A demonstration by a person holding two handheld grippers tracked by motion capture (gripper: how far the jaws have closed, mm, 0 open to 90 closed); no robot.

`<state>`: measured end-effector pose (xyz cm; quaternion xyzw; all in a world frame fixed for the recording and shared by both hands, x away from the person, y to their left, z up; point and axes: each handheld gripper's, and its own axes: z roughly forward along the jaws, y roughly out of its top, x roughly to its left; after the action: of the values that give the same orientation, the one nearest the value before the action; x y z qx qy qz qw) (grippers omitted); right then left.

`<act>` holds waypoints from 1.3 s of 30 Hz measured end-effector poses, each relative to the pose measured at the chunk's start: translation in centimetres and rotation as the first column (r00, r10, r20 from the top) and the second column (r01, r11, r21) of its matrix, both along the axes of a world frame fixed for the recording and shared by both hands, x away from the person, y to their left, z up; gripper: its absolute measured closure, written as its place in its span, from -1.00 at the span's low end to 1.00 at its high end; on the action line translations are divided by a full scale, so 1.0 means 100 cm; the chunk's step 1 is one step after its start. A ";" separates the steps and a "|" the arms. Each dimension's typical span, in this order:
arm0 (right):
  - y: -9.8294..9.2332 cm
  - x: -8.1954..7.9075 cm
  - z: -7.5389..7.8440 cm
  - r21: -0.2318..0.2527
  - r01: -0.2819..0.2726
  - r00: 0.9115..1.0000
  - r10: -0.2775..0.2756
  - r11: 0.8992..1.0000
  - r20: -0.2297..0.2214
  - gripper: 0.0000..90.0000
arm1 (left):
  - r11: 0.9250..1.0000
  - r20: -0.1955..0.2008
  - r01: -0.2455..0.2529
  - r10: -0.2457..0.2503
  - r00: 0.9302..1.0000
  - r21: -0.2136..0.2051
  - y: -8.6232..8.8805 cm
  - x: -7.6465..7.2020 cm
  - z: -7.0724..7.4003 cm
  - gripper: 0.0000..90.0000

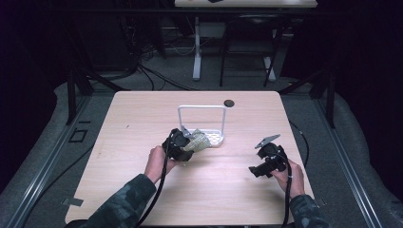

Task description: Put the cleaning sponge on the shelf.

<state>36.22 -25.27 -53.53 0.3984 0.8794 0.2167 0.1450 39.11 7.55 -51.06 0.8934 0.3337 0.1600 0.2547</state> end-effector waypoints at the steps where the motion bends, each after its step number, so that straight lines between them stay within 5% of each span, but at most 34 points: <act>1: 0.000 0.000 0.000 0.000 -0.002 1.000 0.002 1.000 0.001 -0.84 | 1.000 -0.001 -0.001 0.001 1.000 -0.002 0.000 0.001 0.000 0.27; 39: 0.001 0.001 -0.001 -0.004 -0.008 1.000 0.008 1.000 -0.012 -0.83 | 0.992 0.010 -0.115 0.116 0.993 -0.050 -0.017 0.034 0.003 0.26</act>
<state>36.28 -25.14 -53.64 0.3957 0.8823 0.2132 0.1399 42.47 5.88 -50.75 0.8650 0.3870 0.1717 0.2692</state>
